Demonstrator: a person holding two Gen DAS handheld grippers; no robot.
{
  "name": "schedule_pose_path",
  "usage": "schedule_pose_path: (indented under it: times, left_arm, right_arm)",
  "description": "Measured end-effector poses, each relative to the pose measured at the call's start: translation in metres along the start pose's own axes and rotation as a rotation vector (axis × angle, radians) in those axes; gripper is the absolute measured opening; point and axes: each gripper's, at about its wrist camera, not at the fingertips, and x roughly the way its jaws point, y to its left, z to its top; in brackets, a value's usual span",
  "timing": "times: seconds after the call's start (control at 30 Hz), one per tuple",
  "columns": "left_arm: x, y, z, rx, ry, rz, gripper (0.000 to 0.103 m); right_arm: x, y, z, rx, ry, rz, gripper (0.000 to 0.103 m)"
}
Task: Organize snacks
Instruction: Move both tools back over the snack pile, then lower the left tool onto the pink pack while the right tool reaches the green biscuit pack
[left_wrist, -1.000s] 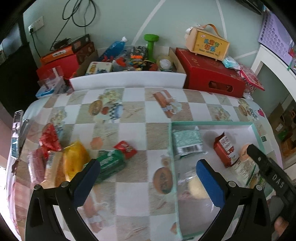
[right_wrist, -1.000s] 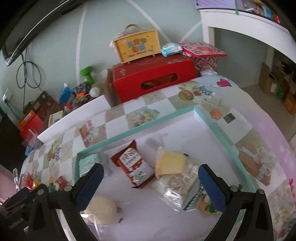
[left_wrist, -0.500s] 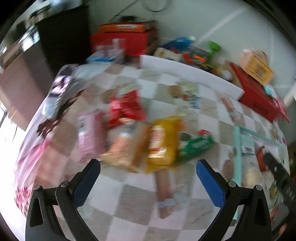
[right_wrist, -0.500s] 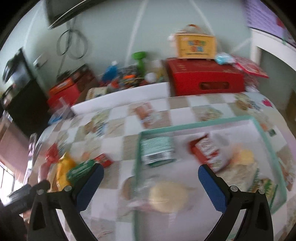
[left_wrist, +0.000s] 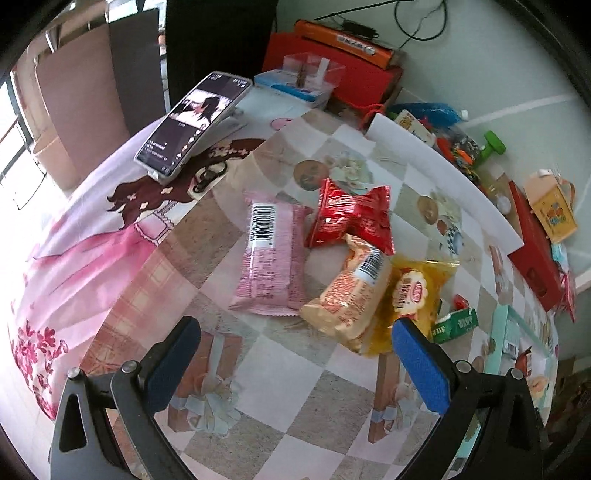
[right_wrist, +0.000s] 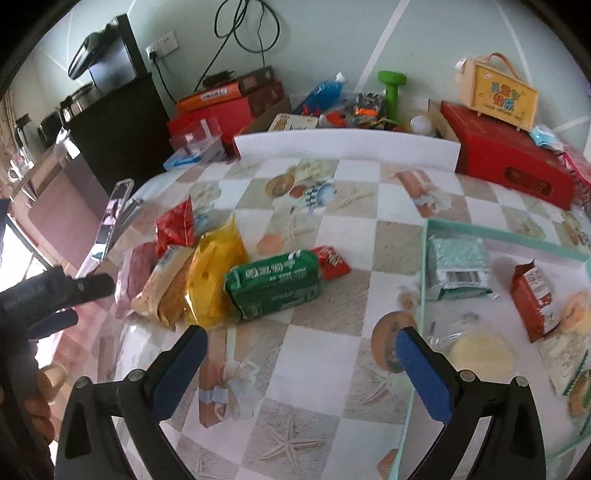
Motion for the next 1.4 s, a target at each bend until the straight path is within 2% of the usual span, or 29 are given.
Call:
schedule_pose_path:
  times: [0.17,0.37,1.0,1.4]
  left_arm:
    - [0.009,0.010,0.005,-0.028,0.021,-0.025,0.103]
    - [0.021,0.017,0.014,-0.053,0.035,-0.013,0.103]
    - [0.057,0.000,0.031,0.015,0.053,0.024,0.103]
    - [0.064,0.004,0.034,-0.008,0.050,0.033,0.102]
  right_arm:
    - [-0.001,0.005,-0.001,-0.016,-0.029,-0.007,0.103]
    - [0.011,0.001,0.004,-0.001,-0.019,-0.029,0.103]
    - [0.057,0.013,0.024,-0.072,0.013,-0.043,0.103]
    - [0.068,0.022,0.028,-0.099,0.023,-0.021,0.103]
